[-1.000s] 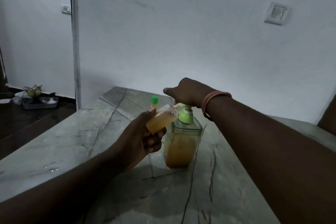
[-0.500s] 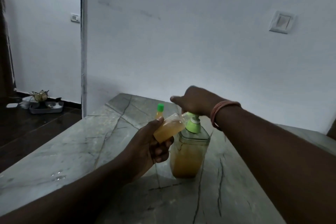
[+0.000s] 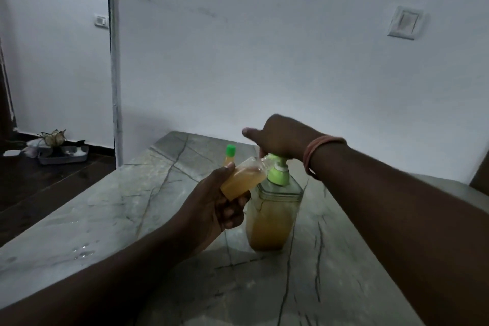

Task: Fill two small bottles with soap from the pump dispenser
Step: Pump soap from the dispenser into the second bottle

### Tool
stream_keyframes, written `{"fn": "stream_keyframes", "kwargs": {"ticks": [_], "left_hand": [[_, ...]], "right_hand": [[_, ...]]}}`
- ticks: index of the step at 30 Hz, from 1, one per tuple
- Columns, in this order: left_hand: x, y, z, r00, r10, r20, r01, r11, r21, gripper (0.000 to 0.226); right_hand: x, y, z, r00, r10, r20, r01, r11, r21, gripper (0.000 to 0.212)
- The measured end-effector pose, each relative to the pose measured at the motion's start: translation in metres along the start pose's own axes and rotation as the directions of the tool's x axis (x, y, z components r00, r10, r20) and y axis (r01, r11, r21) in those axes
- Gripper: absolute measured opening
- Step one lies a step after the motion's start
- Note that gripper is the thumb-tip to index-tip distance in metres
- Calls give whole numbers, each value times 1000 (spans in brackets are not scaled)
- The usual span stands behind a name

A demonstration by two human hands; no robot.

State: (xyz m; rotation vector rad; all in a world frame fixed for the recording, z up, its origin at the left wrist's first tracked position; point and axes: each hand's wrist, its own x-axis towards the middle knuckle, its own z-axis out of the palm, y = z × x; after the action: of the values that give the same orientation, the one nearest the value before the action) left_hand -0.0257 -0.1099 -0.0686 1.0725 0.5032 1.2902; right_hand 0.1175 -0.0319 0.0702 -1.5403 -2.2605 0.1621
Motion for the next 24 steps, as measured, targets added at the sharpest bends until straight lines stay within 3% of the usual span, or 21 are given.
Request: {"fn": "stream_keyframes", "kwargs": {"ticks": [4, 10, 15, 19, 24], "left_hand": [[2, -2, -2, 1000, 0, 25, 1, 1000, -4, 59], [1, -1, -1, 1000, 4, 7, -4, 1000, 6, 62], [-2, 2, 3, 1000, 19, 6, -19, 1000, 18, 60], [-1, 1, 0, 1000, 11, 11, -12, 999, 36, 62], [0, 0, -1, 1000, 5, -10, -5, 999, 38, 62]], "right_hand": [[-4, 10, 10, 998, 29, -58, -19, 987, 160, 53], [-5, 6, 10, 997, 72, -5, -70, 986, 153, 47], [-4, -3, -1, 999, 31, 36, -32, 999, 30, 41], [-5, 7, 8, 996, 53, -65, -42, 987, 157, 42], [-8, 1, 8, 997, 70, 7, -71, 990, 119, 38]]}}
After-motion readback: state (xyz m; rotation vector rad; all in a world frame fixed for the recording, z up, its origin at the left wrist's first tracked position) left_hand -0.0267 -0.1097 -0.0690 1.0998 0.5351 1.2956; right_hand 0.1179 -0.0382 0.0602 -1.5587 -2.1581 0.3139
